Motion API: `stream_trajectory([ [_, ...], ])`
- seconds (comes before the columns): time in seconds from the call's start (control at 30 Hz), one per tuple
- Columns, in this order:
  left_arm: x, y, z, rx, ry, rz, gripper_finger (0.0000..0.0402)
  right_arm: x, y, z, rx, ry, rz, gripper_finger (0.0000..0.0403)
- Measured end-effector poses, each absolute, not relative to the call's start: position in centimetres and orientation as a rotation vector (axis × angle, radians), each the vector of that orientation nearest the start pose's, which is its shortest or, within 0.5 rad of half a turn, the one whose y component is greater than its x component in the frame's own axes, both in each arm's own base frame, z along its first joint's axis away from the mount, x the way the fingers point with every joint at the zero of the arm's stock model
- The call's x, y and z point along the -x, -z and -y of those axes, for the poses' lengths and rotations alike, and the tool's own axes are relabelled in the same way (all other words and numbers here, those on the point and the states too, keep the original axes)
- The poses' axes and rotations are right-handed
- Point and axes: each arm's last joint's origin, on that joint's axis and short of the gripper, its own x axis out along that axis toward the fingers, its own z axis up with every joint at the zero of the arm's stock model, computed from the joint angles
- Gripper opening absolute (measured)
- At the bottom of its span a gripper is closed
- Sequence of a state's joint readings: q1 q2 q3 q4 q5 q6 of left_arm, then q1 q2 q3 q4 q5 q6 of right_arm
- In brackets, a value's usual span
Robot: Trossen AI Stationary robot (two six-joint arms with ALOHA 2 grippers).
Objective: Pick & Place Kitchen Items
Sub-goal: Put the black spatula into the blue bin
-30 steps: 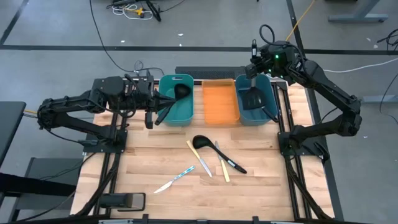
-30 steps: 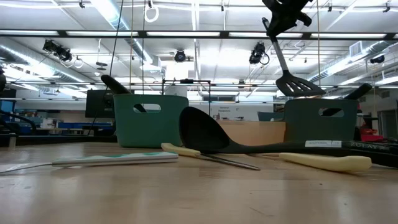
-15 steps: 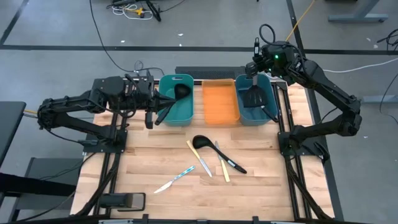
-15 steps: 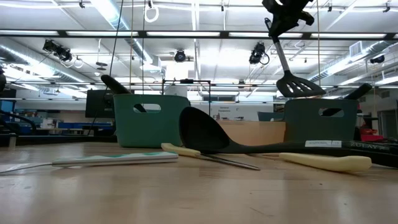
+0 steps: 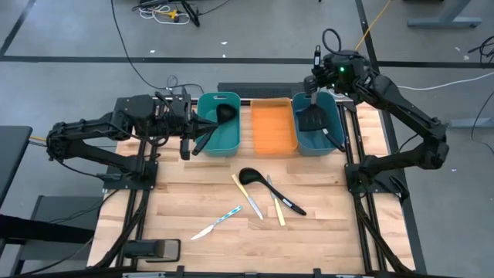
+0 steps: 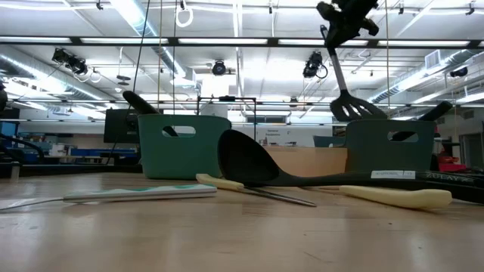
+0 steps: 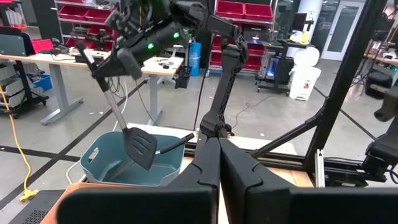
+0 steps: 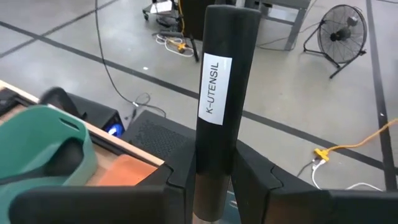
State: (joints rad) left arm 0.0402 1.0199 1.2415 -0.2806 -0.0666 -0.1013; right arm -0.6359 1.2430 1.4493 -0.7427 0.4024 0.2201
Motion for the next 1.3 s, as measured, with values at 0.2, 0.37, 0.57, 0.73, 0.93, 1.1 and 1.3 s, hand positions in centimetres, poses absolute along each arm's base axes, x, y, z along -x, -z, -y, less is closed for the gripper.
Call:
stream_trajectory([
  [0.2,-20.4,-43.5,-1.0,0.101,-0.11,-0.053,0.0004,-19.8,-38.7,16.1,-0.276,1.05,-0.436,0.0082],
  [0.37,-20.4,-43.5,-1.0,0.12,-0.11,-0.052,0.0007,-20.2,-37.0,16.4,-0.285,1.054,-0.449,0.0082],
  [0.57,-20.1,-43.7,-1.0,0.12,-0.11,-0.04,0.0004,-19.9,-36.2,16.8,-0.295,1.078,-0.464,0.0082],
  [0.73,-19.7,-43.9,-1.0,0.12,-0.109,-0.03,0.0006,-19.6,-36.2,17.1,-0.301,1.09,-0.465,0.0082],
  [0.93,-19.4,-44.0,-1.0,0.127,-0.116,-0.022,0.0006,-19.0,-36.2,17.6,-0.295,1.11,-0.479,0.0082],
  [1.1,-19.2,-44.1,-1.0,0.134,-0.116,-0.017,0.0004,-18.3,-36.5,17.7,-0.289,1.13,-0.475,0.0082],
  [1.3,-19.2,-44.1,-1.0,0.134,-0.12,-0.018,0.0007,-17.9,-36.4,17.7,-0.293,1.12,-0.498,0.0082],
])
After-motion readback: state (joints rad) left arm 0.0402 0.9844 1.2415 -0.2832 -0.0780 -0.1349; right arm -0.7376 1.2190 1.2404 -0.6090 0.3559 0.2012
